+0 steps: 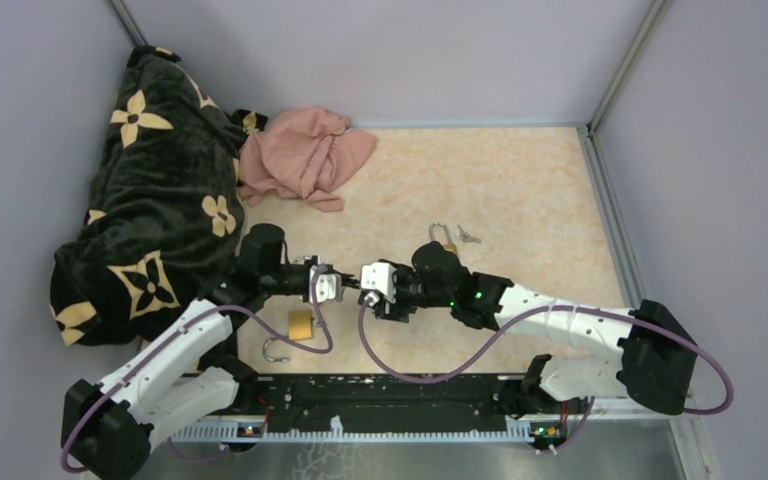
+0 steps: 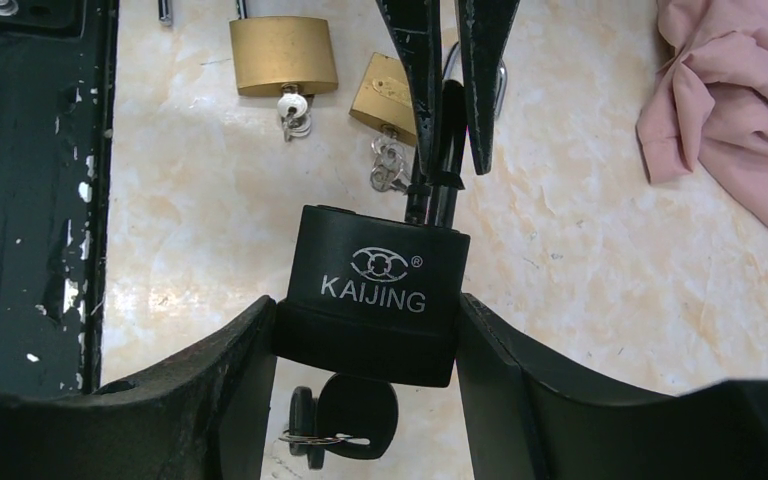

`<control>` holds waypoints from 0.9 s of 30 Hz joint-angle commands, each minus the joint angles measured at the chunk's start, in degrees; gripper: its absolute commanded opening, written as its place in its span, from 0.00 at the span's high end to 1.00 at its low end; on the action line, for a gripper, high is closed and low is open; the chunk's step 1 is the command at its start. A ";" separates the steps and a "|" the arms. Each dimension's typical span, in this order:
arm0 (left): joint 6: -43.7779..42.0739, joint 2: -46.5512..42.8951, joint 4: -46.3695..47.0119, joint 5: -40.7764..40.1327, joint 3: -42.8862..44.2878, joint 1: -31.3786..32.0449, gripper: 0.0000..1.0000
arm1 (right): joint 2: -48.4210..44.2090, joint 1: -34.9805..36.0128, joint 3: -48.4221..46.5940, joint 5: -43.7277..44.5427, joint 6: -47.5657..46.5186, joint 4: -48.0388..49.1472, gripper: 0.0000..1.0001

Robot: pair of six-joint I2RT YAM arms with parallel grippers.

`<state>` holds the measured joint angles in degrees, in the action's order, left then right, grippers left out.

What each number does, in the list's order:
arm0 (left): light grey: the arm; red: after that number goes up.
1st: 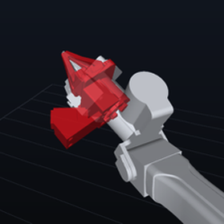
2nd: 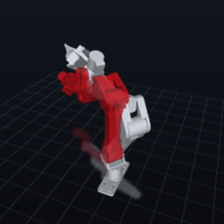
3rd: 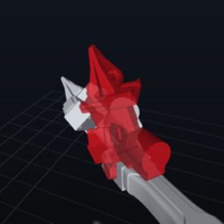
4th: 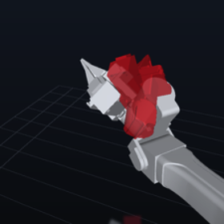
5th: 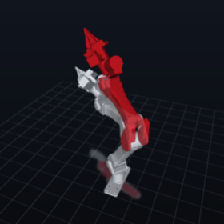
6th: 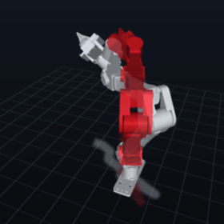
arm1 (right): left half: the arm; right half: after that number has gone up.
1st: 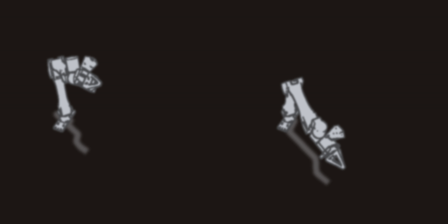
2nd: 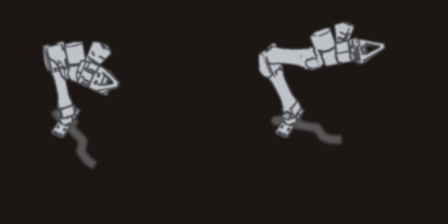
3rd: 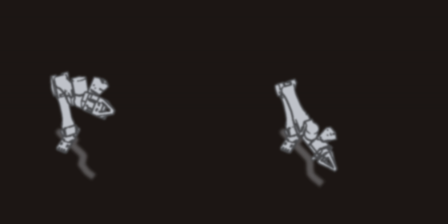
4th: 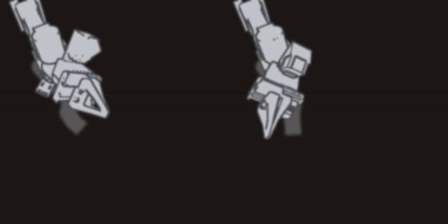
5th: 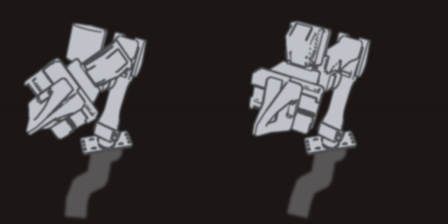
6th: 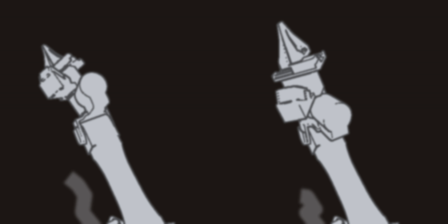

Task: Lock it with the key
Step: Pick up the lock from the center of the board, then lock the lock.

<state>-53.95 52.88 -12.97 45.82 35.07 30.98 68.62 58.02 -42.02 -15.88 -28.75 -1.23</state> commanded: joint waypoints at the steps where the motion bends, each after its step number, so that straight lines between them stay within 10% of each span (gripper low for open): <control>1: 4.97 -2.56 5.50 3.68 1.09 0.80 1.00 | -0.02 -0.58 -1.41 9.41 1.69 15.11 0.67; 14: -1.15 -3.29 6.57 -0.28 -0.76 1.35 1.00 | 4.99 -0.94 -0.06 13.88 1.97 19.82 0.35; 17: -3.67 -3.19 5.61 -0.99 -1.04 1.39 1.00 | 5.15 -2.01 0.79 11.83 3.31 20.59 0.03; 27: 1.81 -2.70 7.17 -1.87 -0.63 1.36 1.00 | 0.41 -11.32 4.15 -9.51 13.98 20.83 0.02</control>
<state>-56.49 51.05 -10.26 41.39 33.12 32.12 73.25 51.55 -39.24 -13.23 -21.76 15.09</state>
